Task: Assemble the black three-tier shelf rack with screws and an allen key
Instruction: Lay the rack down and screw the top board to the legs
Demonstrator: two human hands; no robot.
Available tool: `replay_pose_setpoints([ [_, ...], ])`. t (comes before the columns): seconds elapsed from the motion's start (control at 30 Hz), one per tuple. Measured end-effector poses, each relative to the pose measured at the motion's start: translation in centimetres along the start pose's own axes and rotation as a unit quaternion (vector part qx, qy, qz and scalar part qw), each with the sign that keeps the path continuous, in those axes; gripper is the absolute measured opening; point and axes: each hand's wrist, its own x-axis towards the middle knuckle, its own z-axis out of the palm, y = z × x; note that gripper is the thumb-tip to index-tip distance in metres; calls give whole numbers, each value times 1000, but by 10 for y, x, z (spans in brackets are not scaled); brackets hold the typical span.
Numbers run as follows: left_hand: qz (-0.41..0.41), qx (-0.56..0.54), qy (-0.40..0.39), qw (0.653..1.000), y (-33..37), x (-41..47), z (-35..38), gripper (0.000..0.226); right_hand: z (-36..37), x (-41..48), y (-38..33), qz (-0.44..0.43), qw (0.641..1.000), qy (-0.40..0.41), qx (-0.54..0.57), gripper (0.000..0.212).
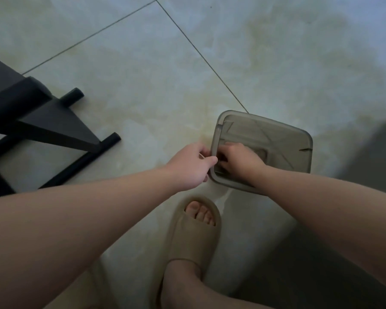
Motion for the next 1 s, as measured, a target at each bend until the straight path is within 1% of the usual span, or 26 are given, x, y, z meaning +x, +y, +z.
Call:
replay_pose_setpoints([
  [0.1, 2, 6, 5, 1000, 0, 0, 0, 13, 2, 1, 0, -4, 1000, 5, -17, 15],
  [0.23, -9, 14, -4, 1000, 0, -3, -2, 14, -4, -6, -2, -11, 1000, 7, -5, 15],
  [0.3, -16, 47, 5, 999, 2, -6, -10, 18, -15, -14, -6, -17, 1000, 24, 2, 15],
  [0.37, -36, 90, 13, 995, 6, -17, -23, 23, -32, -27, -13, -30, 999, 43, 7, 11],
  [0.43, -58, 104, 19, 993, 12, -31, -40, 31, -57, -40, -23, -54, 996, 69, 9, 8],
  [0.5, -77, 92, 30, 992, 22, -52, -58, 34, -89, -56, -37, -86, 991, 101, 6, 7],
  [0.6, -73, 66, 80, 992, 44, -88, -85, 35, -142, -83, -74, -125, 978, 165, 10, 10],
  [0.63, -71, 40, 98, 992, 52, -103, -92, 34, -158, -94, -90, -140, 972, 189, 22, 11],
  [0.7, -67, -58, 131, 987, 68, -135, -105, 36, -184, -120, -126, -179, 957, 225, 39, 10],
  [0.77, -50, -169, 157, 972, 79, -172, -113, 40, -203, -147, -162, -221, 944, 244, 37, 9],
  [0.83, -27, -240, 171, 955, 84, -209, -119, 44, -216, -176, -197, -255, 933, 252, 38, 10],
  [0.93, 2, -327, 155, 932, 84, -264, -126, 50, -225, -218, -243, -291, 920, 260, 41, 9],
  [1.0, 16, -411, 126, 903, 83, -296, -131, 54, -223, -242, -270, -310, 913, 264, 34, 8],
])
